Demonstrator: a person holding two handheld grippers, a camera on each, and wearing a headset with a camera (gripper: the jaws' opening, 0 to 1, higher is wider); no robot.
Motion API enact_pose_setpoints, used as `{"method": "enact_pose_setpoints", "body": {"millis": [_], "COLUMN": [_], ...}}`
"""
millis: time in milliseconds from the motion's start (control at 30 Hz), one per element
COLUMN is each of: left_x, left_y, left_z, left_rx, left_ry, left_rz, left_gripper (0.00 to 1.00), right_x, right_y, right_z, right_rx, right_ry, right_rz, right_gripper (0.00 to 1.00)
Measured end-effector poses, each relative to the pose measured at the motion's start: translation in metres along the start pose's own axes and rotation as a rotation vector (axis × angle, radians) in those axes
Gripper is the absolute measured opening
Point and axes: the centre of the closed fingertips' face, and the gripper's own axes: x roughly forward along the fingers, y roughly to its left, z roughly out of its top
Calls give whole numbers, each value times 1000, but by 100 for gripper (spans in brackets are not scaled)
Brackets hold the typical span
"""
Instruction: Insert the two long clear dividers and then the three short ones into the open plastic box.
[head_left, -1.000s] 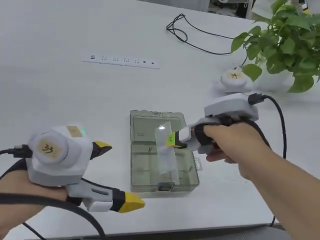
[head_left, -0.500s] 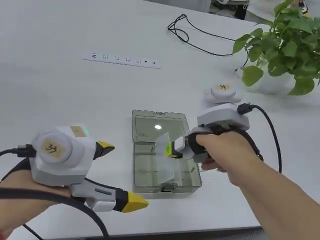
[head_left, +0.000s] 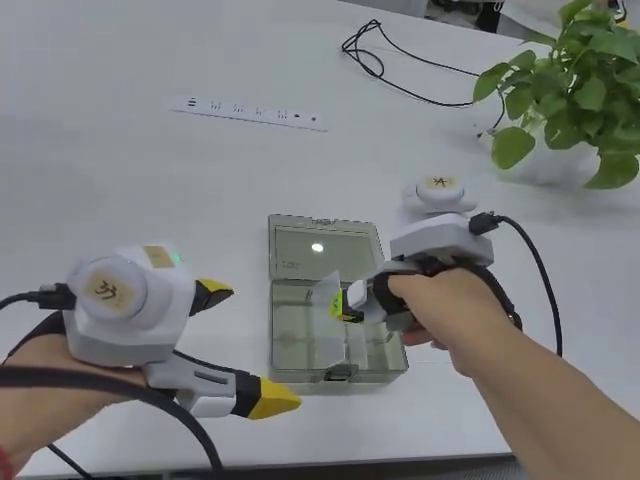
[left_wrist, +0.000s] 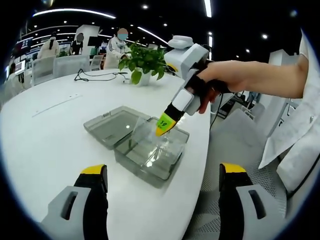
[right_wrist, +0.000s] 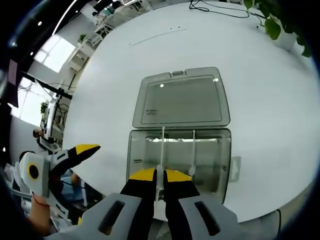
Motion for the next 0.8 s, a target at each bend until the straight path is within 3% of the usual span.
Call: {"method": "enact_pose_setpoints", "body": {"millis": [133,433,800], "left_x": [1,2,2], "left_y": [-1,-3,-4], "left_z": [-1,-1,-2], "left_rx": [-5,-13,-16], "left_ry": [1,3,8], "left_rz": [-1,-4,-7], "left_gripper": [94,94,94], "right_x": [0,4,6], "right_y": [7,3,6], "right_z": [-6,-2,0], "right_rx": [-13,-44,-195], "right_ry": [1,-1,0], "right_rz": [-1,-18,-87], "right_gripper": [6,6,7]}}
